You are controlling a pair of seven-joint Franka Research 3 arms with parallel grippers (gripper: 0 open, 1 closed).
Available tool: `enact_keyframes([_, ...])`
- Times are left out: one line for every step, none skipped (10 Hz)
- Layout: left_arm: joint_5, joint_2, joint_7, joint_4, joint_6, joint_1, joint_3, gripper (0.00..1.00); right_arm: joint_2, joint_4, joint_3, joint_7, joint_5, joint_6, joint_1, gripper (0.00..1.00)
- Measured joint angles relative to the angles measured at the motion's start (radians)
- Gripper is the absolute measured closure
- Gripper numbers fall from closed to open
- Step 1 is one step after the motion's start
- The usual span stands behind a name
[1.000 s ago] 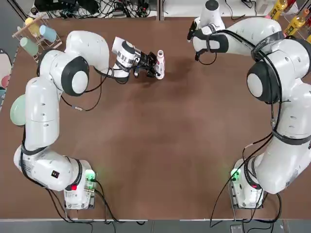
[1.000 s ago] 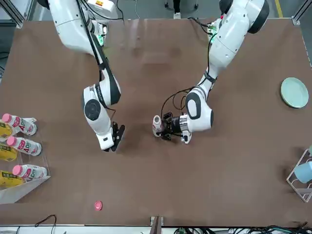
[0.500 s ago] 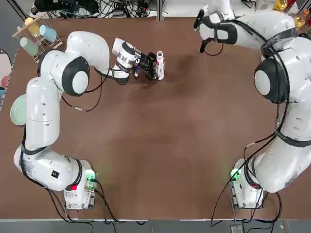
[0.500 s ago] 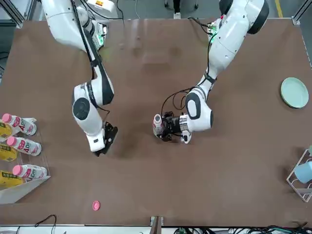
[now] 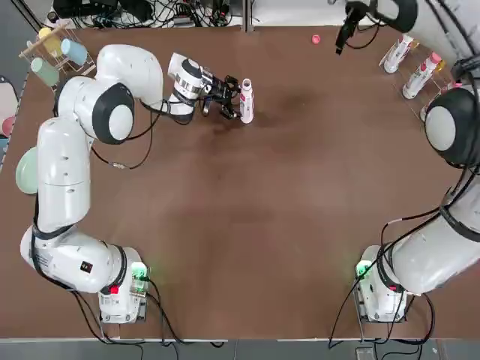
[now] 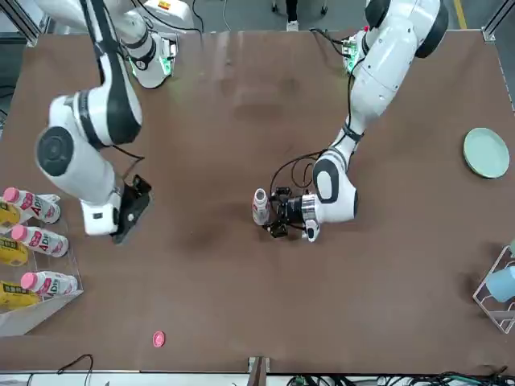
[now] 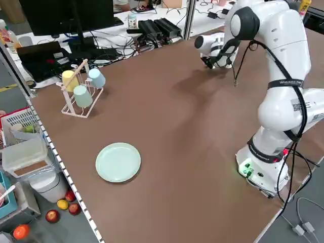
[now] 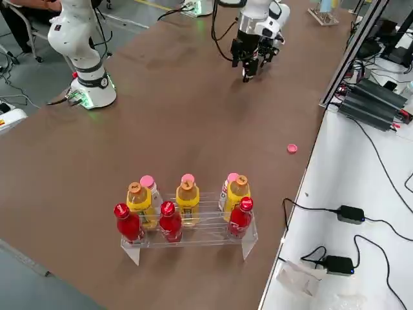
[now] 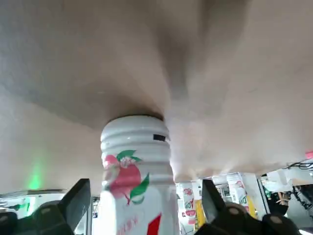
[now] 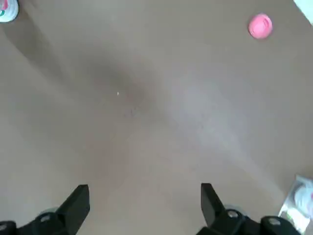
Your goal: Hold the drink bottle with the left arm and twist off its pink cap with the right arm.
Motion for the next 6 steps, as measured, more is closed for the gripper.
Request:
enact_keyframes([0.063, -0.003, 0.000, 0.012, -0.022, 0.020, 0.000, 0.00, -0.025, 0.018, -0.021, 0.082, -0.014, -0.068, -0.004, 0.00])
enact_keyframes([0.140, -0.010, 0.000, 0.023, -0.032, 0.029, -0.001, 0.00, -0.053, 0.040, -0.041, 0.162, -0.033, -0.128, -0.007, 0.00])
enact_keyframes([0.216, -0.023, -0.001, 0.029, -0.033, 0.030, -0.001, 0.00, -0.082, 0.063, -0.069, 0.242, -0.037, -0.162, -0.013, 0.00])
enact_keyframes([0.282, -0.036, -0.002, 0.036, -0.033, 0.029, -0.002, 0.00, -0.112, 0.079, -0.103, 0.322, -0.037, -0.180, -0.023, 0.00])
enact_keyframes([0.347, -0.048, -0.004, 0.042, -0.033, 0.029, -0.002, 0.00, -0.143, 0.084, -0.133, 0.371, -0.037, -0.202, -0.032, 0.00])
enact_keyframes([0.418, -0.055, -0.009, 0.050, -0.033, 0.030, -0.002, 0.00, -0.176, 0.086, -0.152, 0.395, -0.037, -0.226, -0.041, 0.00])
